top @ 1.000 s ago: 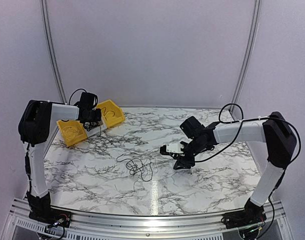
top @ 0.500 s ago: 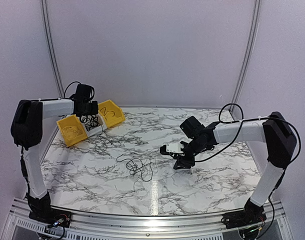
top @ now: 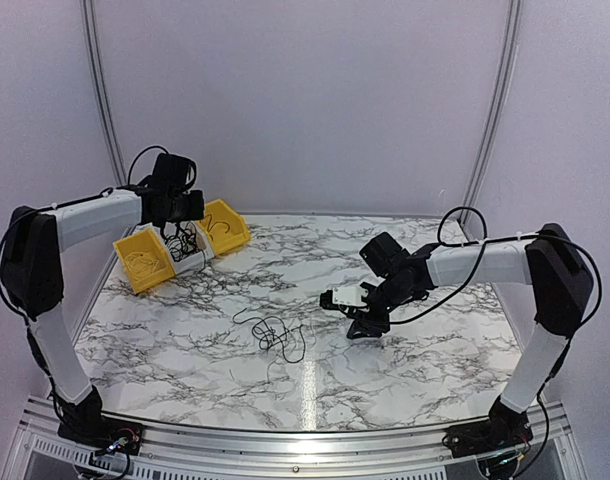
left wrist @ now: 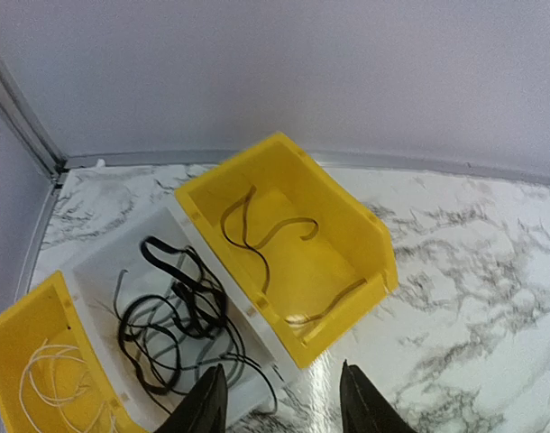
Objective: Untangle the cables
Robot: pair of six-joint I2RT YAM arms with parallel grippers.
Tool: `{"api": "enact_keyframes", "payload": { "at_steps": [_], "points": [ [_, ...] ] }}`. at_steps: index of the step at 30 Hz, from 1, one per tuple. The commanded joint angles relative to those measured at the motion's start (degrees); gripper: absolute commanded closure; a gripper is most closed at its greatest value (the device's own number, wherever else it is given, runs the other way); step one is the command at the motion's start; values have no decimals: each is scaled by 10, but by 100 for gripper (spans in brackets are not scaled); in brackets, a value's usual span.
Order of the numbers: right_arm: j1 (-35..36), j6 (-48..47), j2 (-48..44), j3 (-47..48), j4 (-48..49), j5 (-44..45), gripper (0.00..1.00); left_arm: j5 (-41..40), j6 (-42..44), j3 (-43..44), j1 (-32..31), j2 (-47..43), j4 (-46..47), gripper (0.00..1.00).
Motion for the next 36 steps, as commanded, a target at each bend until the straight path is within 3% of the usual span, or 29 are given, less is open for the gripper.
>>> {"api": "enact_keyframes", "payload": {
  "at_steps": [1, 4, 9, 20, 36],
  "points": [
    [7, -6, 1, 23, -9, 2, 45, -34, -10, -2, -69, 24, -80, 57],
    [8, -6, 0, 24, -10, 2, 45, -64, -59, 44, -85, 71, -140, 56],
    [8, -7, -7, 22, -9, 4, 45, -59, -132, 43, -91, 119, -152, 51],
    [9, -9, -15, 23, -12, 0, 45, -145, -144, 89, -94, 191, -161, 54],
    [9, -10, -17, 22, -13, 2, 45, -168, -157, 100, -75, 225, -174, 62]
  ]
}}
